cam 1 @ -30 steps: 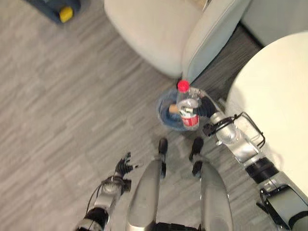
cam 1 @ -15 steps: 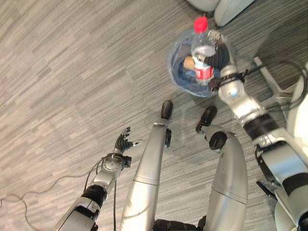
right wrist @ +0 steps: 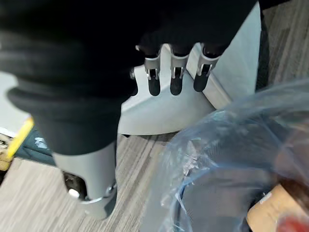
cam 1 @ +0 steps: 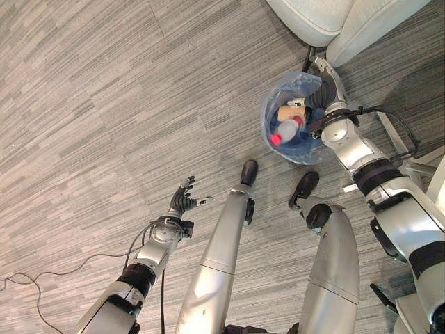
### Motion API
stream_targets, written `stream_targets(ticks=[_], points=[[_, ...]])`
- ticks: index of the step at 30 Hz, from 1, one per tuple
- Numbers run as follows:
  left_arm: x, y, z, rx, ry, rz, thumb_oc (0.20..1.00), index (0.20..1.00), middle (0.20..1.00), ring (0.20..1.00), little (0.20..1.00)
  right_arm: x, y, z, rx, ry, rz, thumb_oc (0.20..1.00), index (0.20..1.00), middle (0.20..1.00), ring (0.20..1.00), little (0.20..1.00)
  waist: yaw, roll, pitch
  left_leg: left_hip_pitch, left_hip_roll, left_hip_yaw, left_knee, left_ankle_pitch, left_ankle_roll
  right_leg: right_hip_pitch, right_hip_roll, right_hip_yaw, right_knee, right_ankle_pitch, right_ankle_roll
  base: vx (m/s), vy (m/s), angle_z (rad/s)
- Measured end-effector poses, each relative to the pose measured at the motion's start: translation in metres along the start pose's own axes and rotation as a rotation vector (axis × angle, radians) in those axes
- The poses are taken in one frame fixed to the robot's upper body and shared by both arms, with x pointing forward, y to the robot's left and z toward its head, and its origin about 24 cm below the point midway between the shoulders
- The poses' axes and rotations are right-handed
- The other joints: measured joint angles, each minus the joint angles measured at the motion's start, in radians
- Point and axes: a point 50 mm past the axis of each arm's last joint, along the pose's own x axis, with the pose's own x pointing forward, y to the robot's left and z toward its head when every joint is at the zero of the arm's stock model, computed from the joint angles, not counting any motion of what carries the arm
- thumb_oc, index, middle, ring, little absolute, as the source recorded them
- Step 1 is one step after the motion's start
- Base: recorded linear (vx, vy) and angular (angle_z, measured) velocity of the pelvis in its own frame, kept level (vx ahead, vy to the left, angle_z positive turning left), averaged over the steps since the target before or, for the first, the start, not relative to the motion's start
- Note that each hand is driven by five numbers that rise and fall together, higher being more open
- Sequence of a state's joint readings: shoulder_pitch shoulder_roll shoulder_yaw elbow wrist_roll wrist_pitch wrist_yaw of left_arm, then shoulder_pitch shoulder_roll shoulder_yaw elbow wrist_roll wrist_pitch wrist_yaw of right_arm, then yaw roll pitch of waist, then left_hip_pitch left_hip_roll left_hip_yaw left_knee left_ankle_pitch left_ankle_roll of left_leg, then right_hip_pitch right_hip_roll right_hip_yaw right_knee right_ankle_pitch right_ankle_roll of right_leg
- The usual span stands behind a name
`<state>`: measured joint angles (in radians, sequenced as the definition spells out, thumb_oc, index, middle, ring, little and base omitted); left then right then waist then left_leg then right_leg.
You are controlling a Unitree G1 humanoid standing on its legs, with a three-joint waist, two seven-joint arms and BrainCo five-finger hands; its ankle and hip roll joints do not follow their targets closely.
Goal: Gather garbage on tea table into small bin, then transfer packed bag to large trash can.
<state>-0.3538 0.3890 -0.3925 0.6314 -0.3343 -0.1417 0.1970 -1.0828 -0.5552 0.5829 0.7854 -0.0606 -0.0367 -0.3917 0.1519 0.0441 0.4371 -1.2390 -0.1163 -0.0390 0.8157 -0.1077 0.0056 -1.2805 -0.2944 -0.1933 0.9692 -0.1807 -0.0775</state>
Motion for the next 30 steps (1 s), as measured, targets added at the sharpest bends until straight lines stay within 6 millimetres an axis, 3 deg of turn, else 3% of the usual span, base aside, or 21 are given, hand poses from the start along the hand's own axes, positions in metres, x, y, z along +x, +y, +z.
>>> stream_targets(ticks=[9,18,21,23,24,26,30], points=[[-0.008,-0.001,-0.014,-0.004,0.043,0.001,1.0,1.0,1.0,1.0,1.0,-0.04,0.051,-0.028,-0.351,-0.076,0.265,1.0,1.0,1.0,1.0,1.0,-0.022,-0.007,-0.054,-0.003,0.021,-0.006,-0.039,0.0,0.001,0.006,0.029,-0.004,-0.062,0.007,0.027,-0.01,-0.029,-0.06],[-0.013,0.003,-0.029,0.013,0.092,0.011,1.0,1.0,1.0,1.0,1.0,-0.065,0.091,-0.06,-0.523,0.044,0.449,1.0,1.0,1.0,1.0,1.0,-0.026,-0.007,-0.074,-0.008,0.016,-0.006,-0.022,0.001,-0.001,0.004,0.025,-0.002,-0.043,0.005,0.038,0.01,-0.017,0.02],[-0.013,0.005,-0.027,0.021,0.083,0.013,1.0,1.0,1.0,1.0,1.0,-0.068,0.096,-0.064,-0.553,0.064,0.472,1.0,1.0,1.0,1.0,1.0,-0.019,-0.007,-0.074,-0.044,0.015,-0.005,0.001,-0.002,0.0,-0.032,0.021,0.002,-0.016,0.001,0.036,0.0,-0.01,0.04],[-0.011,0.006,-0.024,0.023,0.074,0.015,1.0,1.0,1.0,1.0,1.0,-0.07,0.094,-0.074,-0.58,0.118,0.482,1.0,1.0,1.0,1.0,1.0,-0.015,-0.006,-0.072,-0.075,0.007,-0.004,0.036,-0.013,-0.003,-0.064,0.008,0.003,0.025,-0.011,0.017,0.0,-0.024,0.11],[-0.009,0.005,-0.022,0.029,0.066,0.009,1.0,1.0,1.0,1.0,1.0,-0.074,0.093,-0.082,-0.595,0.155,0.497,0.2,0.2,0.2,0.2,0.2,-0.003,-0.004,-0.067,-0.09,0.008,-0.005,0.056,-0.017,-0.005,-0.077,0.008,0.002,0.042,-0.015,0.019,-0.01,-0.048,0.09],[-0.008,0.001,-0.02,0.038,0.056,-0.007,1.0,1.0,1.0,1.0,1.0,-0.071,0.09,-0.083,-0.607,0.172,0.498,0.2,0.2,0.2,0.2,0.2,0.003,-0.001,-0.063,-0.099,0.006,-0.007,0.072,-0.025,-0.006,-0.088,0.005,0.006,0.064,-0.037,0.012,-0.01,-0.023,0.02],[-0.006,0.001,-0.016,0.038,0.046,-0.007,1.0,1.0,1.0,1.0,1.0,-0.063,0.092,-0.067,-0.546,0.124,0.473,0.2,0.2,0.2,0.2,0.2,0.002,-0.002,-0.049,-0.106,0.009,-0.009,0.074,-0.029,-0.009,-0.096,0.007,0.004,0.069,-0.038,0.011,-0.02,-0.01,0.01]])
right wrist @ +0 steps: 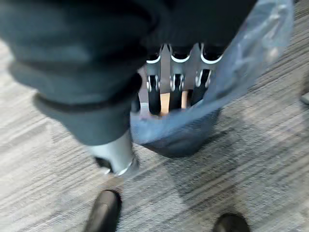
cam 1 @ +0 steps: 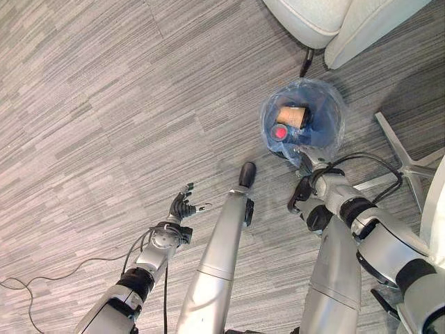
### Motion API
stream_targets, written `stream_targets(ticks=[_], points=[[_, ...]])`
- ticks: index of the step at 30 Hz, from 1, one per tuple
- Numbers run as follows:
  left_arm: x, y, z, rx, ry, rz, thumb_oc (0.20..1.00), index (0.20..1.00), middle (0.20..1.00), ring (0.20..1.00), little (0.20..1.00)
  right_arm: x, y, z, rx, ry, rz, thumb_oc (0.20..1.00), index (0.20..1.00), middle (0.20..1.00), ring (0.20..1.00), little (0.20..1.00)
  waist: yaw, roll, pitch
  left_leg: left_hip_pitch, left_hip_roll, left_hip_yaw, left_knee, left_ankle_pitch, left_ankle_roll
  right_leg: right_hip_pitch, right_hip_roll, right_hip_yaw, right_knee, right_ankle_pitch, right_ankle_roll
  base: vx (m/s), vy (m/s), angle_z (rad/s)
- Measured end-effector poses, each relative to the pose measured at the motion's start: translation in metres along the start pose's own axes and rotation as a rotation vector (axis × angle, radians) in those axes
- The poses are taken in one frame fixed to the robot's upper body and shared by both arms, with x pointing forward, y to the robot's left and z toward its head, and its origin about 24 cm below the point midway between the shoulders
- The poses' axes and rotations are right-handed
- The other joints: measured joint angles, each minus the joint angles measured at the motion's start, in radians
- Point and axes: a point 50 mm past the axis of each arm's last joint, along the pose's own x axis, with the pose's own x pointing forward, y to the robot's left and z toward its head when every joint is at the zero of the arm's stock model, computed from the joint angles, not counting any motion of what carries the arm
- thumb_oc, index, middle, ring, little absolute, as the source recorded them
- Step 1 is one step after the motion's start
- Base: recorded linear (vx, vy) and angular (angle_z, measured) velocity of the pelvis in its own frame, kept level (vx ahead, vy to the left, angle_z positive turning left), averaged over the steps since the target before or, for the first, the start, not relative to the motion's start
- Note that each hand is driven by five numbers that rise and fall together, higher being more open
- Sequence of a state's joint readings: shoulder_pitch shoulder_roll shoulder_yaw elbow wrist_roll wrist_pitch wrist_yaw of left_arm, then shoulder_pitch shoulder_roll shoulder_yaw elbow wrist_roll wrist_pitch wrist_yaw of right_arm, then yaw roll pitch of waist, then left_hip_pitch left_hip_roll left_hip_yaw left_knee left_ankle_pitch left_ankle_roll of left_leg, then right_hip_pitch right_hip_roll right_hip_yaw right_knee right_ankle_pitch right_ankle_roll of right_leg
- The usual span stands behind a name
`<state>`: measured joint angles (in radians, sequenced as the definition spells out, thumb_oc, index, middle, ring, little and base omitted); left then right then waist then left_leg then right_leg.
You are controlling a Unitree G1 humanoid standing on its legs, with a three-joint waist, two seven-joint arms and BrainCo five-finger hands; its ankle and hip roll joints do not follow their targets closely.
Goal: Gather garbage on tea table into small bin, then transfer packed bag to large trash can.
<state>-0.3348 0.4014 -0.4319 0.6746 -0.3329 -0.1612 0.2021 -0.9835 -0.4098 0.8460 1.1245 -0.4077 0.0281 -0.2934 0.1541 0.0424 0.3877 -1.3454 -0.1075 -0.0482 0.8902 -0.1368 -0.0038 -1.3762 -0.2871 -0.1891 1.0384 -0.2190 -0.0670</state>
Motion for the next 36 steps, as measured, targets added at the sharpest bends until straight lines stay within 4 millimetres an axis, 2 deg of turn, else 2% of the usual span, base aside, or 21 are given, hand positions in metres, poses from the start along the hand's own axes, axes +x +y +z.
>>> stream_targets(ticks=[3,8,10,12,15,17,19,21,22,25,26,27,31,33,36], points=[[0.001,0.0,0.001,-0.001,-0.002,0.004,1.0,1.0,1.0,1.0,1.0,0.002,-0.011,0.007,0.105,-0.018,-0.043,0.2,0.2,0.2,0.2,0.2,-0.006,-0.001,0.0,0.01,0.011,0.002,-0.018,0.008,-0.001,0.009,0.014,0.0,-0.024,0.009,0.003,-0.06,-0.004,-0.09],[0.004,0.0,0.006,-0.004,-0.016,0.006,1.0,1.0,1.0,1.0,1.0,0.001,-0.019,0.006,0.267,0.001,-0.087,0.2,0.2,0.2,0.2,0.2,-0.023,-0.004,0.002,0.099,0.017,0.002,-0.099,0.029,0.007,0.092,0.027,-0.004,-0.101,0.039,0.015,-0.06,-0.007,-0.04],[0.004,-0.001,0.006,-0.013,-0.013,0.008,1.0,1.0,1.0,1.0,1.0,-0.005,-0.016,0.016,0.395,-0.039,-0.105,0.2,0.2,0.2,0.2,0.2,-0.032,-0.007,0.002,0.229,0.027,0.002,-0.229,0.073,0.0,0.216,0.05,-0.011,-0.223,0.082,0.035,-0.1,-0.005,-0.12],[0.001,0.009,0.0,-0.038,0.012,0.044,1.0,1.0,1.0,1.0,1.0,-0.018,-0.007,0.019,0.572,-0.056,-0.111,0.2,0.2,0.2,0.2,0.2,-0.047,-0.01,0.002,0.341,0.036,-0.002,-0.304,0.088,0.004,0.335,0.064,-0.034,-0.304,0.103,0.032,-0.05,0.004,-0.08],[-0.009,0.014,-0.018,-0.052,0.064,0.068,1.0,1.0,1.0,1.0,1.0,-0.032,0.007,0.02,0.718,-0.064,-0.097,0.2,0.2,0.2,0.2,0.2,-0.057,-0.019,-0.002,0.491,0.045,0.003,-0.387,0.094,0.007,0.479,0.079,-0.033,-0.386,0.121,0.041,0.02,0.004,-0.13],[-0.018,0.02,-0.031,-0.07,0.105,0.096,1.0,1.0,1.0,1.0,1.0,-0.04,0.013,0.03,0.83,-0.1,-0.074,0.2,0.2,0.2,0.2,0.2,-0.08,-0.033,-0.019,0.562,0.051,0.007,-0.436,0.098,0.006,0.546,0.091,-0.034,-0.439,0.123,0.057,0.06,0.007,-0.12],[-0.023,0.021,-0.04,-0.102,0.146,0.112,1.0,1.0,1.0,1.0,1.0,-0.055,0.02,0.035,0.947,-0.121,-0.054,0.2,0.2,0.2,0.2,0.2,-0.083,-0.038,-0.017,0.645,0.056,0.004,-0.488,0.113,0.008,0.631,0.105,-0.04,-0.496,0.144,0.054,0.07,0.006,-0.03],[-0.044,0.018,-0.068,-0.106,0.235,0.099,1.0,1.0,1.0,1.0,1.0,-0.076,0.041,0.042,1.075,-0.13,0.026,0.2,0.2,0.2,0.2,0.2,-0.093,-0.048,-0.027,0.845,0.071,0.009,-0.596,0.122,0.008,0.829,0.13,-0.045,-0.611,0.167,0.068,0.05,0.031,-0.27],[-0.053,0.018,-0.078,-0.113,0.269,0.102,1.0,1.0,1.0,1.0,1.0,-0.085,0.049,0.043,1.122,-0.13,0.047,0.2,0.2,0.2,0.2,0.2,-0.099,-0.056,-0.053,0.895,0.074,0.012,-0.625,0.124,0.008,0.875,0.136,-0.047,-0.64,0.173,0.069,0.06,0.026,-0.24],[-0.07,0.023,-0.097,-0.147,0.334,0.138,1.0,1.0,1.0,1.0,1.0,-0.103,0.055,0.041,1.225,-0.142,0.064,0.2,0.2,0.2,0.2,0.2,-0.109,-0.069,-0.08,1.021,0.087,0.011,-0.694,0.128,0.01,1.016,0.159,-0.058,-0.738,0.192,0.083,0.1,0.01,-0.08],[-0.08,0.027,-0.106,-0.139,0.375,0.146,1.0,1.0,1.0,1.0,1.0,-0.103,0.052,0.04,1.238,-0.16,0.079,0.2,0.2,0.2,0.2,0.2,-0.116,-0.088,-0.116,1.061,0.091,0.026,-0.733,0.136,0.011,1.05,0.165,-0.055,-0.776,0.199,0.085,0.16,0.036,-0.12],[-0.085,0.027,-0.11,-0.119,0.39,0.14,1.0,1.0,1.0,1.0,1.0,-0.103,0.045,0.036,1.236,-0.177,0.061,0.2,0.2,0.2,0.2,0.2,-0.118,-0.093,-0.138,1.08,0.092,0.029,-0.755,0.143,0.01,1.067,0.168,-0.055,-0.798,0.207,0.088,0.13,0.032,-0.12],[-0.103,0.028,-0.126,-0.126,0.462,0.135,1.0,1.0,1.0,1.0,1.0,-0.106,0.03,0.034,1.252,-0.251,0.047,0.2,0.2,0.2,0.2,0.2,-0.121,-0.093,-0.182,1.21,0.097,0.046,-0.857,0.163,0.011,1.201,0.191,-0.049,-0.923,0.249,0.104,0.15,0.051,-0.16],[-0.119,0.028,-0.138,-0.106,0.507,0.131,1.0,1.0,1.0,1.0,1.0,-0.111,0.034,0.036,1.258,-0.269,0.071,0.2,0.2,0.2,0.2,0.2,-0.116,-0.091,-0.244,1.246,0.099,0.063,-0.899,0.172,0.012,1.229,0.198,-0.03,-0.968,0.257,0.115,0.13,0.067,-0.25],[-0.133,0.022,-0.147,-0.12,0.552,0.105,1.0,1.0,1.0,1.0,1.0,-0.119,0.042,0.037,1.281,-0.277,0.128,0.2,0.2,0.2,0.2,0.2,-0.117,-0.089,-0.28,1.333,0.099,0.091,-0.951,0.176,0.013,1.308,0.211,0.0,-1.039,0.295,0.114,0.05,0.057,-0.34]])
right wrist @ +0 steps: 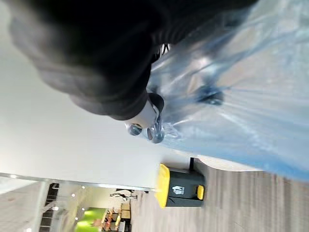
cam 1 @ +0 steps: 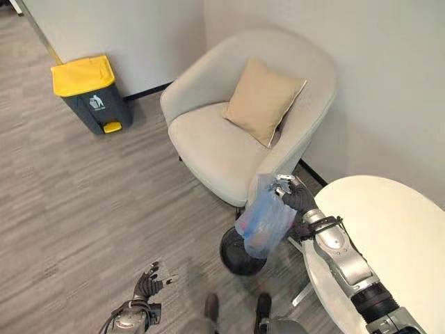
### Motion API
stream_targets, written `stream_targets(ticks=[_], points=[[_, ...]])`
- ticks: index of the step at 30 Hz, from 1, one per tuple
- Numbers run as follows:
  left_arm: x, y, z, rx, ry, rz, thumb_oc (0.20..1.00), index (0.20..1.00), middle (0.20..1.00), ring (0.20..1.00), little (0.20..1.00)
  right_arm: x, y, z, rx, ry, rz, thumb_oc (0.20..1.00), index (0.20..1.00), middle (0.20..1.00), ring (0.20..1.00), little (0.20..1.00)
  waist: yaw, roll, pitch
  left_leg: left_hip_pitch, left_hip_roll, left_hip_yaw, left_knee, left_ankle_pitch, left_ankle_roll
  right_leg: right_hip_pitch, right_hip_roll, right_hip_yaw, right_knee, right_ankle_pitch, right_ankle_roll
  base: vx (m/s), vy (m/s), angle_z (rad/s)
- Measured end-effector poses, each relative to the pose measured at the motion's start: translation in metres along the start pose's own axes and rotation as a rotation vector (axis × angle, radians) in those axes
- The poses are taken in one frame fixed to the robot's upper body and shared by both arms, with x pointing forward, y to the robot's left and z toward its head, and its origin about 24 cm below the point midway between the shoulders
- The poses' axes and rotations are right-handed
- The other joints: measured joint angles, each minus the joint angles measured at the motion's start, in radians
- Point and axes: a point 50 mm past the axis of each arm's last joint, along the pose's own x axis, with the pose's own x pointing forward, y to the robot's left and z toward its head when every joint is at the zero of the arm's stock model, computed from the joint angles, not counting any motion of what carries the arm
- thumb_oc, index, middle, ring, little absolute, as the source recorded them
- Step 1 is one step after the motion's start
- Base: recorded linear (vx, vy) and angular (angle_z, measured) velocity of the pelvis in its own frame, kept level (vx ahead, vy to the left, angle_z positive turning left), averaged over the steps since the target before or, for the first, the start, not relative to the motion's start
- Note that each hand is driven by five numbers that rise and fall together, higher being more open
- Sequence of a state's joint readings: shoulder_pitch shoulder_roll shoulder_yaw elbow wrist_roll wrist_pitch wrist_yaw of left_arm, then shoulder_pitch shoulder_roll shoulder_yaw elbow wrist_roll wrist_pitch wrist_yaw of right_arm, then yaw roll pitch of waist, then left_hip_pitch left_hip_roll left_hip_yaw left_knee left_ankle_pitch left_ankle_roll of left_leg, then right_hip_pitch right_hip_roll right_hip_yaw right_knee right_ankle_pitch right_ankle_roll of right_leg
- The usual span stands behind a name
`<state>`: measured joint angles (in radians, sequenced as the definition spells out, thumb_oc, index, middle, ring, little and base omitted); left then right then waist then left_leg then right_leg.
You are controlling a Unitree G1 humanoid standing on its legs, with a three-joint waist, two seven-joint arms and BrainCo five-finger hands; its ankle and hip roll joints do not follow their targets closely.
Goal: Gather garbage on tea table into small bin, then transfer packed bag to large trash can.
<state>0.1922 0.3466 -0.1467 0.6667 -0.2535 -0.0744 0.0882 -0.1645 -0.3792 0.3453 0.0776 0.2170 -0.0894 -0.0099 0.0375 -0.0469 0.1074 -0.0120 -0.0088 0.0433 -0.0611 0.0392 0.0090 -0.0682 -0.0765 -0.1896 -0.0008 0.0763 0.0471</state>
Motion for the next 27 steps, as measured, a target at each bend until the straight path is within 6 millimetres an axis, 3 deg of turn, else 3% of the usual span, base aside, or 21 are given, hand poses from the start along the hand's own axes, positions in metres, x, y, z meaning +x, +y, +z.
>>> stream_targets(ticks=[4,6,7,9,10,11,12,13,14,15,16,18,19,21,22,23,24,25,27], points=[[-0.001,-0.003,0.005,0.001,-0.025,-0.024,1.0,1.0,1.0,1.0,1.0,-0.001,0.003,-0.002,0.006,0.013,0.019,0.2,0.2,0.2,0.2,0.2,0.007,0.01,0.001,0.014,-0.001,0.04,0.008,0.001,0.001,-0.006,-0.002,0.039,0.023,0.006,0.01,-0.2,-0.007,-0.25],[0.01,-0.006,0.028,0.006,-0.087,-0.03,1.0,1.0,1.0,1.0,1.0,0.003,0.001,0.0,-0.002,0.007,0.015,0.2,0.2,0.2,0.2,0.2,0.004,0.032,0.019,-0.061,0.008,0.02,0.081,-0.005,0.009,-0.088,-0.003,0.114,0.155,-0.03,0.053,-0.27,-0.077,0.34],[0.014,-0.006,0.04,0.009,-0.119,-0.03,1.0,1.0,1.0,1.0,1.0,0.005,0.0,0.001,-0.007,0.003,0.015,0.2,0.2,0.2,0.2,0.2,0.007,0.045,0.029,-0.074,0.015,0.018,0.087,-0.001,0.022,-0.114,-0.004,0.142,0.218,-0.08,0.074,-0.24,-0.107,0.47],[0.018,-0.008,0.055,0.016,-0.165,-0.034,1.0,1.0,1.0,1.0,1.0,0.009,-0.002,0.005,-0.018,-0.013,0.012,0.2,0.2,0.2,0.2,0.2,0.022,0.062,0.043,-0.134,0.024,-0.018,0.148,0.01,0.026,-0.14,0.003,0.177,0.462,-0.224,0.098,-0.22,-0.188,0.55],[0.019,-0.007,0.058,0.016,-0.175,-0.029,1.0,1.0,1.0,1.0,1.0,0.013,-0.003,0.011,-0.027,-0.033,0.012,0.2,0.2,0.2,0.2,0.2,0.038,0.065,0.056,-0.161,0.025,-0.035,0.156,0.026,0.011,-0.107,0.0,0.186,0.475,-0.287,0.095,-0.17,-0.209,0.43],[0.018,-0.009,0.057,0.016,-0.173,-0.029,1.0,1.0,1.0,1.0,1.0,0.015,-0.004,0.014,-0.035,-0.046,0.007,0.2,0.2,0.2,0.2,0.2,0.058,0.066,0.066,-0.181,0.023,-0.044,0.161,0.045,-0.006,-0.07,0.014,0.194,0.393,-0.325,0.088,-0.17,-0.224,0.43],[0.02,-0.016,0.061,-0.001,-0.179,-0.034,1.0,1.0,1.0,1.0,1.0,0.016,-0.008,0.015,-0.051,-0.047,-0.011,0.2,0.2,0.2,0.2,0.2,0.049,0.093,0.086,-0.204,0.042,-0.075,0.174,0.056,-0.021,-0.05,0.055,0.199,0.318,-0.297,0.009,-0.21,-0.197,0.31],[0.017,-0.019,0.053,-0.004,-0.161,-0.043,1.0,1.0,1.0,1.0,1.0,0.016,-0.007,0.011,-0.059,-0.027,-0.008,0.2,0.2,0.2,0.2,0.2,0.069,0.104,0.089,-0.209,0.074,-0.085,0.164,0.062,-0.02,-0.043,0.085,0.19,0.281,-0.273,-0.039,-0.29,-0.246,0.16],[0.015,-0.017,0.044,-0.003,-0.135,-0.035,1.0,1.0,1.0,1.0,1.0,0.016,-0.005,0.011,-0.059,-0.029,0.002,0.2,0.2,0.2,0.2,0.2,0.082,0.106,0.088,-0.202,0.105,-0.079,0.128,0.076,-0.043,-0.06,0.111,0.187,0.29,-0.263,-0.056,-0.3,-0.212,0.14],[0.013,-0.016,0.039,-0.006,-0.124,-0.028,1.0,1.0,1.0,1.0,1.0,0.016,-0.005,0.014,-0.063,-0.043,0.0,0.2,0.2,0.2,0.2,0.2,0.078,0.113,0.085,-0.246,0.121,-0.107,0.122,0.115,-0.093,-0.092,0.163,0.189,0.313,-0.259,-0.067,-0.26,-0.118,0.41],[0.014,-0.017,0.041,-0.006,-0.126,-0.031,1.0,1.0,1.0,1.0,1.0,0.015,-0.007,0.014,-0.072,-0.046,-0.011,0.2,0.2,0.2,0.2,0.2,0.066,0.11,0.09,-0.277,0.137,-0.13,0.105,0.108,-0.107,-0.123,0.177,0.174,0.316,-0.249,-0.099,-0.3,-0.076,0.61],[0.016,-0.024,0.047,0.01,-0.138,-0.059,1.0,1.0,1.0,1.0,1.0,0.013,-0.013,0.011,-0.108,-0.024,-0.008,0.2,0.2,0.2,0.2,0.2,0.075,0.103,0.106,-0.31,0.15,-0.126,0.063,0.035,-0.12,-0.176,0.183,0.132,0.33,-0.205,-0.132,-0.36,-0.055,0.66],[0.017,-0.029,0.054,0.02,-0.158,-0.078,1.0,1.0,1.0,1.0,1.0,0.012,-0.016,0.011,-0.131,-0.014,-0.003,0.2,0.2,0.2,0.2,0.2,0.068,0.096,0.119,-0.318,0.149,-0.104,0.053,-0.033,-0.121,-0.187,0.154,0.089,0.318,-0.173,-0.171,-0.26,-0.07,0.89],[0.019,-0.03,0.071,0.021,-0.217,-0.089,1.0,1.0,1.0,1.0,1.0,0.011,-0.015,0.01,-0.135,-0.008,0.001,0.2,0.2,0.2,0.2,0.2,0.04,0.063,0.136,-0.36,0.118,-0.013,0.157,-0.043,-0.109,-0.172,0.093,0.03,0.246,-0.13,-0.178,-0.11,-0.06,1.15],[0.018,-0.032,0.082,0.02,-0.261,-0.106,1.0,1.0,1.0,1.0,1.0,0.012,-0.013,0.019,-0.135,-0.043,0.01,0.2,0.2,0.2,0.2,0.2,0.03,0.035,0.15,-0.313,0.079,-0.006,0.272,-0.049,-0.113,-0.125,0.057,0.009,0.152,-0.089,-0.187,-0.07,-0.035,1.07],[0.017,-0.033,0.086,0.018,-0.279,-0.111,1.0,1.0,1.0,1.0,1.0,0.014,-0.012,0.025,-0.134,-0.072,0.017,0.2,0.2,0.2,0.2,0.2,0.027,0.033,0.151,-0.256,0.077,-0.006,0.283,-0.053,-0.107,-0.102,0.056,0.005,0.109,-0.065,-0.179,-0.03,-0.009,0.83],[0.016,-0.033,0.092,0.018,-0.303,-0.118,1.0,1.0,1.0,1.0,1.0,0.015,-0.012,0.033,-0.135,-0.106,0.021,0.2,0.2,0.2,0.2,0.2,0.016,0.029,0.151,-0.192,0.08,-0.008,0.289,-0.07,-0.126,-0.084,0.047,-0.034,0.065,-0.021,-0.164,0.05,0.048,0.91],[0.013,-0.036,0.1,0.014,-0.342,-0.131,1.0,1.0,1.0,1.0,1.0,0.014,-0.013,0.038,-0.137,-0.123,0.023,0.2,0.2,0.2,0.2,0.2,-0.012,0.025,0.15,-0.092,0.094,-0.004,0.221,-0.078,-0.133,-0.051,0.055,-0.07,0.006,-0.002,-0.138,0.07,0.052,0.98],[0.01,-0.046,0.115,0.027,-0.401,-0.177,1.0,1.0,1.0,1.0,1.0,0.014,-0.018,0.04,-0.123,-0.129,0.01,0.2,0.2,0.2,0.2,0.2,-0.01,0.031,0.147,-0.011,0.085,-0.011,0.071,-0.064,-0.111,-0.058,0.071,-0.075,-0.019,0.027,-0.115,0.04,0.081,0.59]])
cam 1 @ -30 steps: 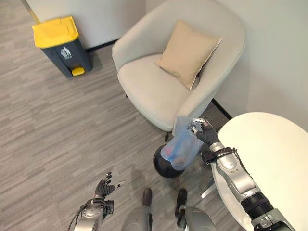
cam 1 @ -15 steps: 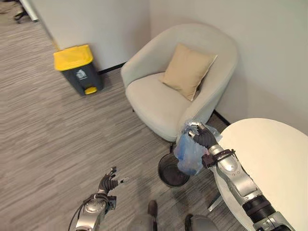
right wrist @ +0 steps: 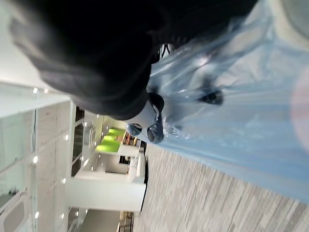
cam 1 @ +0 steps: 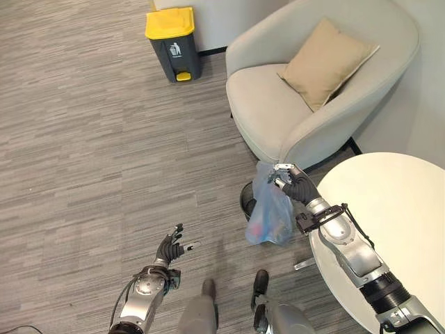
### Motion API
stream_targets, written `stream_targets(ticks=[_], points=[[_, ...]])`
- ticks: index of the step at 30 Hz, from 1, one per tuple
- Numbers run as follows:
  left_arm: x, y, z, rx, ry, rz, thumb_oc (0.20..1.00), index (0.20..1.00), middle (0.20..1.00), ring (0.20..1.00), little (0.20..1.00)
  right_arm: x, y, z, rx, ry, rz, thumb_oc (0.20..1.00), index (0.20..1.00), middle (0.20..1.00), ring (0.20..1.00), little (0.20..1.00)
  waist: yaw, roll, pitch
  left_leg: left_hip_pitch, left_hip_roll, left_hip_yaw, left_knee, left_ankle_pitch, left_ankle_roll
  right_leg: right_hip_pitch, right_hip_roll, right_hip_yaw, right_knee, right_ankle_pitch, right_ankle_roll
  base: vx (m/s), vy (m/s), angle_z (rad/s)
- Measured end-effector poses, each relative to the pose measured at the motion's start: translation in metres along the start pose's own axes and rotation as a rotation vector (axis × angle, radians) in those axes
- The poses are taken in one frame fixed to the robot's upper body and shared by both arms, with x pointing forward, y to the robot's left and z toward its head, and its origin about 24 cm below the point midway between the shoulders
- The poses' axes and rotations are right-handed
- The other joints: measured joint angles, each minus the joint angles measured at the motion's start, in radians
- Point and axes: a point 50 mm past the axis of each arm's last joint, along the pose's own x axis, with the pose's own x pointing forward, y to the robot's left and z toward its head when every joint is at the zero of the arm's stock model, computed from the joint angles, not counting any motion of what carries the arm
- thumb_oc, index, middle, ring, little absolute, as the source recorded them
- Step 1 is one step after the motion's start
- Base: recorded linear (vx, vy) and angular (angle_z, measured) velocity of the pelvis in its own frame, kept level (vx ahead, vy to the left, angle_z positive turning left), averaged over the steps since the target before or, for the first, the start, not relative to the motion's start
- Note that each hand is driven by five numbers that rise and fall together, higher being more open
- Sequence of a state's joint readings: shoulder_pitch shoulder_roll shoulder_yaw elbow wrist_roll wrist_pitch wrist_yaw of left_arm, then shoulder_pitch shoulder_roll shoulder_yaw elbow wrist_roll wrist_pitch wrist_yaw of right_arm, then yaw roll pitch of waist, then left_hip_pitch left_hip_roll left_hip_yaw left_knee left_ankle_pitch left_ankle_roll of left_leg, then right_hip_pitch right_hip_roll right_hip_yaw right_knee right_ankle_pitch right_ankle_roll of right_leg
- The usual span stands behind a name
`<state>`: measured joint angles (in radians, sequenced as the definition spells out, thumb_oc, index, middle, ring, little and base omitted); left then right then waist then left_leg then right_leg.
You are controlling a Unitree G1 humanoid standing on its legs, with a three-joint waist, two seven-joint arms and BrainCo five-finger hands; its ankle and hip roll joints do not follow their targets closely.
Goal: Gather garbage on tea table into small bin, then transfer packed bag to large trash can.
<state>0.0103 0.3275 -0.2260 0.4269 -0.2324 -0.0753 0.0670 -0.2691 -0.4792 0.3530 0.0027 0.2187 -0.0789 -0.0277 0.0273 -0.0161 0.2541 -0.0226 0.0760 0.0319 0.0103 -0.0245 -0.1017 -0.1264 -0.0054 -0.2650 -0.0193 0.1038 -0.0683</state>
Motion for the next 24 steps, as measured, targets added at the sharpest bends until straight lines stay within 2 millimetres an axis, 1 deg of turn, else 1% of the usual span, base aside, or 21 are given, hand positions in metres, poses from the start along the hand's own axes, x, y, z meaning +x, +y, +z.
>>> stream_targets(ticks=[1,2,4,5,6,9,10,11,12,13,15,16,19,21,24], points=[[0.001,-0.002,0.006,0.01,-0.025,-0.02,1.0,1.0,1.0,1.0,1.0,0.001,-0.001,0.0,0.014,-0.003,-0.012,0.2,0.2,0.2,0.2,0.2,0.007,-0.007,-0.001,0.023,-0.003,0.003,-0.042,0.024,0.038,-0.009,0.003,0.002,-0.005,0.016,0.004,0.04,0.086,0.02],[0.0,-0.002,0.01,0.023,-0.04,-0.036,1.0,1.0,1.0,1.0,1.0,0.002,0.004,0.001,0.035,-0.006,0.004,0.2,0.2,0.2,0.2,0.2,0.013,-0.021,-0.008,0.022,-0.022,0.009,-0.051,0.039,0.051,-0.016,-0.006,0.018,-0.008,0.031,0.025,0.05,0.091,-0.14],[-0.005,-0.002,0.025,0.064,-0.11,-0.073,1.0,1.0,1.0,1.0,1.0,0.001,0.005,0.001,0.068,-0.01,0.017,0.2,0.2,0.2,0.2,0.2,0.007,-0.025,-0.028,0.025,-0.048,0.026,-0.055,0.04,0.072,-0.015,-0.034,0.029,-0.015,0.052,0.05,0.05,0.077,-0.13],[-0.007,-0.001,0.034,0.082,-0.147,-0.087,1.0,1.0,1.0,1.0,1.0,0.0,0.005,0.002,0.066,-0.012,0.024,0.2,0.2,0.2,0.2,0.2,0.007,-0.031,-0.039,0.025,-0.057,0.033,-0.059,0.043,0.077,-0.014,-0.04,0.037,-0.028,0.063,0.059,0.06,0.053,-0.14],[-0.01,0.0,0.053,0.145,-0.232,-0.126,1.0,1.0,1.0,1.0,1.0,0.0,0.007,0.004,0.067,-0.023,0.042,0.2,0.2,0.2,0.2,0.2,0.006,-0.04,-0.064,0.027,-0.066,0.038,-0.072,0.052,0.088,-0.013,-0.046,0.05,-0.043,0.074,0.075,0.07,0.059,-0.12],[-0.011,-0.006,0.065,0.21,-0.289,-0.169,1.0,1.0,1.0,1.0,1.0,0.0,0.01,0.005,0.065,-0.028,0.071,0.2,0.2,0.2,0.2,0.2,0.001,-0.048,-0.085,0.048,-0.071,0.045,-0.073,0.054,0.091,0.007,-0.049,0.06,-0.051,0.081,0.075,0.05,0.04,-0.1],[-0.009,-0.012,0.069,0.234,-0.305,-0.19,1.0,1.0,1.0,1.0,1.0,-0.001,0.016,0.004,0.06,-0.023,0.101,0.2,0.2,0.2,0.2,0.2,0.005,-0.05,-0.101,0.056,-0.071,0.048,-0.08,0.054,0.091,0.019,-0.048,0.062,-0.062,0.085,0.076,0.05,0.022,-0.14],[-0.007,-0.016,0.074,0.24,-0.327,-0.197,1.0,1.0,1.0,1.0,1.0,0.0,0.022,0.005,0.062,-0.025,0.133,0.2,0.2,0.2,0.2,0.2,0.001,-0.056,-0.116,0.069,-0.069,0.055,-0.087,0.053,0.091,0.02,-0.044,0.071,-0.062,0.085,0.076,0.07,0.032,-0.16],[-0.006,-0.018,0.08,0.251,-0.347,-0.202,1.0,1.0,1.0,1.0,1.0,0.001,0.027,0.006,0.062,-0.027,0.154,0.2,0.2,0.2,0.2,0.2,0.002,-0.06,-0.12,0.072,-0.068,0.058,-0.088,0.053,0.091,0.022,-0.04,0.074,-0.062,0.085,0.076,0.05,0.032,-0.14],[-0.002,-0.026,0.092,0.284,-0.394,-0.227,1.0,1.0,1.0,1.0,1.0,0.002,0.037,0.006,0.068,-0.028,0.189,0.2,0.2,0.2,0.2,0.2,0.003,-0.064,-0.125,0.079,-0.066,0.059,-0.089,0.053,0.09,0.033,-0.04,0.075,-0.062,0.085,0.076,0.05,0.041,-0.07],[0.002,-0.037,0.106,0.295,-0.444,-0.257,1.0,1.0,1.0,1.0,1.0,0.01,0.05,0.013,0.084,-0.056,0.231,0.2,0.2,0.2,0.2,0.2,0.0,-0.065,-0.131,0.08,-0.066,0.06,-0.088,0.053,0.09,0.034,-0.04,0.076,-0.062,0.085,0.076,0.04,0.041,-0.02],[0.004,-0.045,0.116,0.293,-0.48,-0.263,1.0,1.0,1.0,1.0,1.0,0.02,0.065,0.023,0.091,-0.093,0.276,0.2,0.2,0.2,0.2,0.2,-0.001,-0.067,-0.139,0.079,-0.066,0.061,-0.087,0.053,0.09,0.033,-0.038,0.076,-0.062,0.085,0.076,0.03,0.03,0.0],[0.004,-0.057,0.122,0.292,-0.51,-0.282,1.0,1.0,1.0,1.0,1.0,0.036,0.088,0.046,0.093,-0.175,0.354,0.2,0.2,0.2,0.2,0.2,0.003,-0.071,-0.155,0.079,-0.065,0.06,-0.087,0.052,0.088,0.033,-0.035,0.076,-0.062,0.085,0.076,0.0,0.0,0.0],[0.004,-0.061,0.123,0.299,-0.519,-0.271,1.0,1.0,1.0,1.0,1.0,0.042,0.093,0.051,0.105,-0.189,0.349,0.2,0.2,0.2,0.2,0.2,0.014,-0.081,-0.162,0.079,-0.063,0.059,-0.086,0.052,0.087,0.034,-0.034,0.075,-0.062,0.085,0.076,0.0,0.0,0.0],[0.007,-0.062,0.117,0.296,-0.494,-0.241,1.0,1.0,1.0,1.0,1.0,0.043,0.095,0.053,0.108,-0.193,0.345,0.2,0.2,0.2,0.2,0.2,0.022,-0.098,-0.174,0.078,-0.062,0.058,-0.086,0.053,0.087,0.034,-0.036,0.075,-0.062,0.085,0.076,0.0,0.0,0.0]])
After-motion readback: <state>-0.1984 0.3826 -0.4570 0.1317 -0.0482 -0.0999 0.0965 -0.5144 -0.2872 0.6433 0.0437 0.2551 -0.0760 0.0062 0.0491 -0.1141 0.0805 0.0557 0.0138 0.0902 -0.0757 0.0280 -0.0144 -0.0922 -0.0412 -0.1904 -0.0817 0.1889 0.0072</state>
